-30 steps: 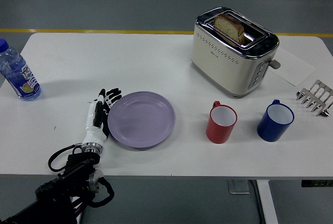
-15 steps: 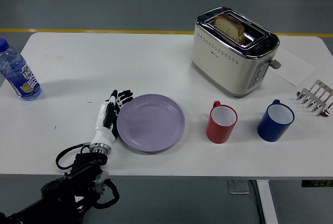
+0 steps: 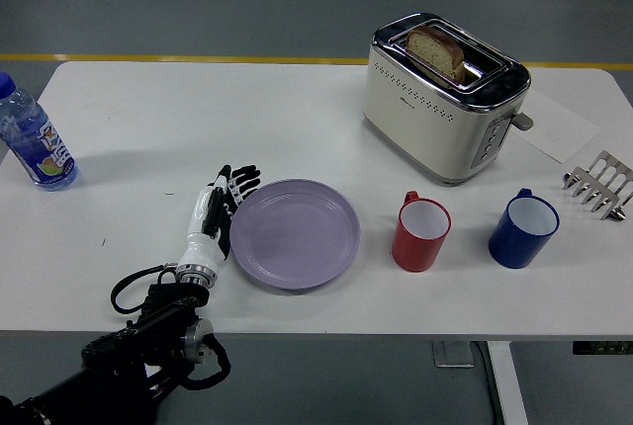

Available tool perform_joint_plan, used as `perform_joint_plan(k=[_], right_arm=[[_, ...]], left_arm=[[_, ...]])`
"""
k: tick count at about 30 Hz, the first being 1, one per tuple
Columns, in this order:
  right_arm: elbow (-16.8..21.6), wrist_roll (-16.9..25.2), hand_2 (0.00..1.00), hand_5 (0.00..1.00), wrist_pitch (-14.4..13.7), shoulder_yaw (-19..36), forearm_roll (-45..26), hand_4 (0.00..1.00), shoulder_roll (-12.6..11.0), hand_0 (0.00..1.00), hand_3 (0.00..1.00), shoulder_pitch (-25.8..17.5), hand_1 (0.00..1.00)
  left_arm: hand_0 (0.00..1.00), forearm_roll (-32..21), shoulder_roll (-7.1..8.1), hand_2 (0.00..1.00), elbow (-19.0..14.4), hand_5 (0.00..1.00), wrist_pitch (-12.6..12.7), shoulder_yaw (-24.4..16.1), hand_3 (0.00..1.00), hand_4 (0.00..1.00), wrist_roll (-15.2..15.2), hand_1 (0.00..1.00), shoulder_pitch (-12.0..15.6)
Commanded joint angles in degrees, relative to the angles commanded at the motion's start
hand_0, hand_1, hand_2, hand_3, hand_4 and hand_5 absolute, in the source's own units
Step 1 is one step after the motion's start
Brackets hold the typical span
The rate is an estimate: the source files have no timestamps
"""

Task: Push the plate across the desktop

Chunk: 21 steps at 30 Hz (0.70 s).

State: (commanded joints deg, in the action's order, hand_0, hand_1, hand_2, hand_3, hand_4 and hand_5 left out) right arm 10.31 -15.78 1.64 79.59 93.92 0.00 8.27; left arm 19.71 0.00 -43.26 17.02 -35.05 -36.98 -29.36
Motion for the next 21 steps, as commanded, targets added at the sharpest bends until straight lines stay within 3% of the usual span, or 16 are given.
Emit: perform_joint_plan(k=[6, 13, 18, 21], right_arm=[[0.0, 0.0, 0.657, 0.202, 0.0, 0.0, 0.0, 0.402, 0.0, 0.646, 0.589, 0.2, 0.627], [0.0, 0.1, 0.656, 0.202, -0.1, -0.2, -0.7, 0.402, 0.0, 0.645, 0.589, 0.7, 0.627], [0.0, 0.2, 0.656, 0.202, -0.2, 0.2, -0.8, 0.402, -0.4, 0.646, 0.59, 0.9, 0.627], [0.0, 0.3, 0.656, 0.202, -0.3, 0.5, -0.6, 0.402, -0.6, 0.646, 0.59, 1.0, 0.627]], left_arm=[[0.717, 0.6, 0.0, 0.695, -0.3, 0.998, 0.3, -0.8, 0.595, 0.448, 0.0, 0.725, -0.3], [0.704, 2.3, 0.0, 0.696, -0.4, 0.998, 2.6, -4.3, 0.595, 0.446, 0.0, 0.716, -1.2], [0.676, 4.7, 0.21, 0.694, -2.2, 0.998, 3.2, -8.7, 0.594, 0.446, 0.0, 0.689, -1.6], [0.676, 7.9, 1.37, 0.694, -3.1, 0.998, 2.5, -12.9, 0.594, 0.446, 0.0, 0.689, -1.8]])
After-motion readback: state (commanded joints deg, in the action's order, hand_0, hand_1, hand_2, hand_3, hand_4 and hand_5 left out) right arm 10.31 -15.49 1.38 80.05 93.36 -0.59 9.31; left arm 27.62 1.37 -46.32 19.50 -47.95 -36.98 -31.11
